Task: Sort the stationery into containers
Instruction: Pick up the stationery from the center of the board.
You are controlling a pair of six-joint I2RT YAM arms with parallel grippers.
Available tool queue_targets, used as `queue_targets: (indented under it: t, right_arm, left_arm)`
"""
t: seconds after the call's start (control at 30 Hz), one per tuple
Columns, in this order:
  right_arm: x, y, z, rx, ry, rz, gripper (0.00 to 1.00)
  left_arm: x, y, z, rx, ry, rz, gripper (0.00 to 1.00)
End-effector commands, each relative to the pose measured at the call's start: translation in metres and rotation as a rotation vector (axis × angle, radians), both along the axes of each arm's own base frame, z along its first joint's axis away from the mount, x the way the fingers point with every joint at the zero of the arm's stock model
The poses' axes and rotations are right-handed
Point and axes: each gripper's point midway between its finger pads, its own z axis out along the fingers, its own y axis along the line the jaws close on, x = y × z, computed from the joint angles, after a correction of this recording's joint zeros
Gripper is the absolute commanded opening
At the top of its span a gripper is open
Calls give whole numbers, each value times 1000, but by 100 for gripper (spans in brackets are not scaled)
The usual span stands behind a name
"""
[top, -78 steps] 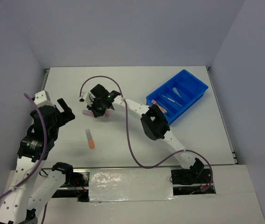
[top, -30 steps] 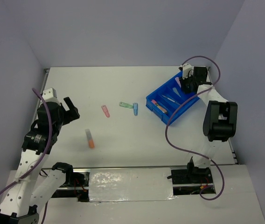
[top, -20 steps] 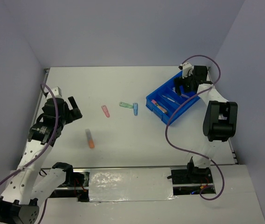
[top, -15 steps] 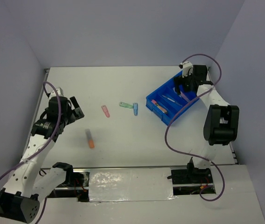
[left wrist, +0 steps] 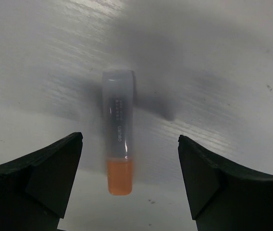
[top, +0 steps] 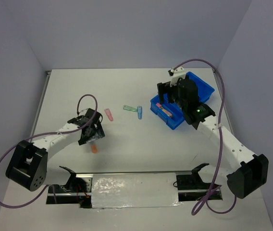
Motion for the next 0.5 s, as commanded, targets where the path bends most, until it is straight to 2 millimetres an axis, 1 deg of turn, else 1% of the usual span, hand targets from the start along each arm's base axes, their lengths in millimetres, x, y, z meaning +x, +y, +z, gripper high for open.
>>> queue_targets:
  t: [0.0,0.03,0.07,0.1,0.13,0.17,0.2,0.23,0.27,0.3,0.33,0.37,0.4,0.43,0.47]
  right_arm:
    - [-18,16,8,98,-13,-23,100]
    - [-22,10,7,74,-9,-68,100]
    - [-28,11,12,75,-19,-81,100]
    - [-42,18,17,92,-38,-62,100]
    - [-46,21,26,121,-77,-58,100]
    - [-52,27,30,167,-95,-26,100]
    - [-60,29,36,238,-134,5,100]
    - [-65,34,37,278,-149,40,100]
    - [-68,36,35,288,-161,64,100]
    - [-76,47,30,294,-172,153,100]
    - [-77,52,33,307,-188,180,100]
    - [-73,55,30,310,-170,171,100]
    - [-72,56,21,301,-123,160,100]
    - [-71,59,17,302,-95,161,100]
    - [-71,66,14,332,-62,173,100]
  left_arm:
    - [11,9,0,31,-55,112,92]
    - [8,10,-6,40,-40,111,87]
    - [8,10,-9,38,-36,113,78]
    - [5,11,-13,39,-28,116,77]
    - [3,11,-17,40,-19,113,74]
    - [1,9,-21,31,-11,119,66]
    - [-3,10,-26,30,3,118,64]
    - [-4,9,-29,26,8,115,63]
    - [-5,9,-31,23,12,114,56]
    - [-7,8,-34,19,17,111,54]
    - [-10,9,-38,26,28,112,53]
    - [-11,10,-40,29,30,115,51]
    - [-16,12,-45,36,43,111,46]
    - [-17,12,-47,33,46,107,39]
    - [-18,11,-48,29,48,106,17]
